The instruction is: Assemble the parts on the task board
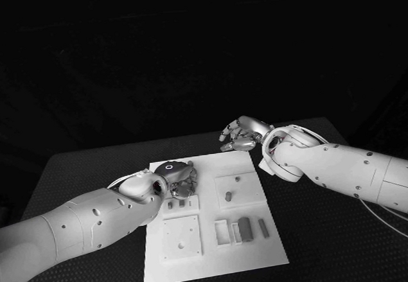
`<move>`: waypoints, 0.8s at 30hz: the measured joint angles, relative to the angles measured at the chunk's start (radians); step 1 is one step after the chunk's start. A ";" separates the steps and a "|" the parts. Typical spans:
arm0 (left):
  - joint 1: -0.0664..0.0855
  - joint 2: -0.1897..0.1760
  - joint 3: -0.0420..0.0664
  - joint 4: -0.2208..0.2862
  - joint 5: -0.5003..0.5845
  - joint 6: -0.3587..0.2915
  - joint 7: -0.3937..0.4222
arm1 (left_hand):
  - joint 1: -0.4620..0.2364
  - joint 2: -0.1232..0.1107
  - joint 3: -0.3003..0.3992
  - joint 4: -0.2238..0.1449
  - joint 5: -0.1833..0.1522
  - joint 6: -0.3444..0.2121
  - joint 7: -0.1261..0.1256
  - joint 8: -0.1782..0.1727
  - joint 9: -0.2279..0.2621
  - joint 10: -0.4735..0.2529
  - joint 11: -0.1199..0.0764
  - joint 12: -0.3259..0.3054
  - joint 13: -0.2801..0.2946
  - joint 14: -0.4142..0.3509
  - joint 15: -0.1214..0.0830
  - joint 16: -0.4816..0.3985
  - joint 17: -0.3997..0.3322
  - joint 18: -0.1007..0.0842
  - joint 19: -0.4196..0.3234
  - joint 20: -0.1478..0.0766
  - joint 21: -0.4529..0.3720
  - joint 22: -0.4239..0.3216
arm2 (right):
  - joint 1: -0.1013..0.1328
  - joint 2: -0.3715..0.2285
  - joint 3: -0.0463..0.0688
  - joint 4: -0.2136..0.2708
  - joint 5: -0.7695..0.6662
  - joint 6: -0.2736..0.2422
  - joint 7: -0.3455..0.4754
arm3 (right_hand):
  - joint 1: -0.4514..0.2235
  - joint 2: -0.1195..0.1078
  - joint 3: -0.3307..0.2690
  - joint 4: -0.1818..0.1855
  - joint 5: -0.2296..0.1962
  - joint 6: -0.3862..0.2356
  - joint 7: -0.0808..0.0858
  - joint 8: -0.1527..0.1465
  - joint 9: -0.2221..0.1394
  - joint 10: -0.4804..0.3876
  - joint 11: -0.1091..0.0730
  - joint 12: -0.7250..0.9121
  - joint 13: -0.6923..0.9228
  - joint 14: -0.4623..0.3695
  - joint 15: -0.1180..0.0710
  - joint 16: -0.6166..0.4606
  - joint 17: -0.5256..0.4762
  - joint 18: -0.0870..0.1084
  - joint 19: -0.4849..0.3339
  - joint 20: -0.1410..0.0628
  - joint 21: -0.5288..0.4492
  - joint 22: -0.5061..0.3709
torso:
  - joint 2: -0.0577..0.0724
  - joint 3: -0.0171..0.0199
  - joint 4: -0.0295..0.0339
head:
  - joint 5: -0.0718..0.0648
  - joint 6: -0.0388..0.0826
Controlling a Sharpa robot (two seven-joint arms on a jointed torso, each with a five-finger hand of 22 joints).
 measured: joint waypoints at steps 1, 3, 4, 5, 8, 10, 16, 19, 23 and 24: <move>0.000 0.000 0.000 0.000 0.000 0.000 0.000 | 0.000 0.000 0.000 0.000 0.000 0.000 0.000 0.000 0.000 0.000 0.000 0.000 0.000 0.001 -0.001 0.003 0.000 0.000 0.000 0.000 0.004 0.000 | 0.000 0.000 0.000 0.000 0.000 0.000 0.000 | 0.000 0.000 0.000 0.000 0.000 0.000 0.000 0.000 0.000 0.000 0.000 0.000 0.000 0.000 0.000 0.000 0.000 0.000 0.000 0.000 0.000 0.000 | 0.000 0.0000 0.0001 | 0.000 0.000; 0.000 0.002 0.000 -0.001 -0.002 0.001 -0.001 | 0.000 0.000 0.000 0.000 0.000 0.000 0.000 0.000 -0.001 0.000 0.000 0.000 0.000 0.001 -0.001 0.003 -0.001 0.000 0.000 0.000 0.004 0.000 | 0.000 0.000 0.000 0.000 0.000 0.000 0.000 | 0.000 0.000 0.000 0.000 0.000 -0.001 -0.002 0.000 0.000 0.000 0.000 0.000 0.000 0.000 0.000 0.000 0.000 0.000 0.002 -0.002 0.000 0.000 | 0.000 0.0000 0.0003 | 0.000 0.000; 0.000 0.003 0.000 -0.001 -0.003 0.002 -0.001 | 0.000 0.000 0.000 0.000 0.000 0.000 0.000 0.000 -0.001 0.000 0.000 0.000 0.000 0.001 -0.001 0.003 -0.001 0.000 0.000 0.000 0.004 0.000 | 0.000 0.000 0.000 0.000 0.000 0.000 0.000 | 0.000 0.000 0.000 0.000 0.000 -0.001 -0.002 0.000 0.000 0.000 0.000 0.000 0.000 0.000 0.000 0.000 0.000 0.000 0.002 -0.002 0.000 0.000 | 0.000 0.0000 0.0003 | 0.000 0.000; 0.000 0.004 0.000 -0.002 -0.004 0.002 -0.002 | 0.000 0.000 0.000 0.000 0.000 0.000 0.000 0.000 -0.001 0.004 0.000 0.000 0.000 0.001 -0.001 0.003 -0.001 0.000 0.000 0.000 0.004 0.000 | 0.000 0.000 0.000 0.000 0.000 0.000 0.000 | 0.000 0.000 0.000 0.000 0.000 -0.001 -0.002 0.000 0.000 0.000 0.000 0.000 0.000 0.000 0.000 0.000 0.000 0.000 0.002 -0.002 0.000 0.000 | 0.000 0.0000 0.0003 | 0.000 0.000; 0.000 0.005 0.000 -0.003 -0.007 0.004 -0.003 | 0.000 0.000 0.000 0.000 0.000 0.006 0.004 0.006 -0.001 0.012 0.001 0.000 -0.001 0.001 -0.001 0.003 -0.003 0.000 0.000 0.000 0.010 0.001 | 0.000 0.000 0.000 0.000 0.000 0.000 0.000 | 0.000 0.000 0.000 0.000 0.000 -0.001 -0.002 0.000 0.000 0.000 0.000 0.000 0.000 0.000 0.000 0.000 0.000 0.000 0.002 -0.002 0.000 0.000 | -0.001 -0.0002 0.0007 | -0.001 0.000; 0.000 0.007 0.000 -0.004 -0.010 0.005 -0.003 | 0.000 0.000 0.000 0.000 0.000 0.007 0.004 0.006 -0.001 0.018 -0.003 0.000 0.001 0.002 -0.001 0.003 -0.003 0.000 0.000 0.000 0.011 0.001 | 0.000 0.000 0.000 0.000 0.000 0.001 0.000 | 0.000 0.000 0.000 0.000 0.000 -0.001 -0.002 0.000 0.000 0.000 0.000 0.000 0.000 0.000 0.000 0.000 0.000 0.000 0.002 -0.002 0.000 0.000 | -0.001 -0.0005 0.0008 | -0.001 -0.001; 0.001 0.010 0.000 -0.008 -0.020 0.006 -0.004 | 0.006 0.006 0.003 -0.003 0.000 0.025 -0.003 0.016 -0.001 0.032 -0.007 0.000 0.005 0.009 -0.008 0.007 -0.008 0.000 0.001 -0.006 0.017 0.001 | 0.000 0.001 0.000 0.000 0.000 0.001 0.000 | 0.000 0.000 0.000 0.000 0.000 -0.001 -0.002 0.000 0.000 0.000 0.000 0.000 0.000 0.000 0.000 0.000 0.000 0.000 0.002 -0.002 0.000 0.000 | -0.001 -0.0006 0.0004 | 0.000 -0.001; 0.000 0.010 0.000 -0.008 -0.023 0.005 -0.004 | 0.010 0.010 0.009 -0.004 0.000 0.027 -0.005 0.017 -0.001 0.038 -0.009 0.000 0.007 0.015 -0.008 0.007 -0.010 0.000 0.002 -0.009 0.019 0.001 | 0.000 0.001 0.000 0.000 0.000 0.001 0.000 | 0.000 0.000 0.000 0.000 0.000 0.000 -0.003 0.000 0.000 0.000 0.000 0.000 0.000 0.000 0.000 0.000 0.000 0.000 0.002 -0.002 0.000 0.000 | -0.001 -0.0007 0.0004 | 0.000 -0.002; 0.000 0.010 0.000 -0.008 -0.029 0.004 -0.005 | 0.019 0.019 0.026 -0.008 -0.001 0.041 -0.009 0.021 -0.003 0.051 -0.015 0.000 0.009 0.023 -0.016 0.007 -0.016 0.000 0.007 -0.015 0.021 0.001 | 0.000 0.001 0.000 0.000 0.000 0.001 0.000 | -0.004 0.004 0.000 0.000 0.000 -0.002 -0.001 0.000 0.001 0.000 0.000 0.000 0.000 0.000 0.000 0.000 0.000 0.000 0.002 -0.002 0.000 0.000 | -0.001 -0.0012 0.0007 | 0.000 -0.003; 0.000 0.010 0.000 -0.008 -0.031 0.004 -0.005 | 0.024 0.019 0.030 -0.007 -0.001 0.043 -0.011 0.023 -0.003 0.055 -0.016 0.000 0.010 0.023 -0.016 0.007 -0.017 0.000 0.007 -0.015 0.023 0.001 | 0.000 0.001 0.000 0.000 0.000 0.001 0.000 | -0.004 0.004 0.000 0.000 0.000 -0.003 0.000 0.000 0.001 0.000 0.000 0.000 -0.001 0.000 0.000 0.000 0.000 0.000 0.002 -0.002 0.000 0.000 | -0.001 -0.0012 0.0008 | 0.000 -0.003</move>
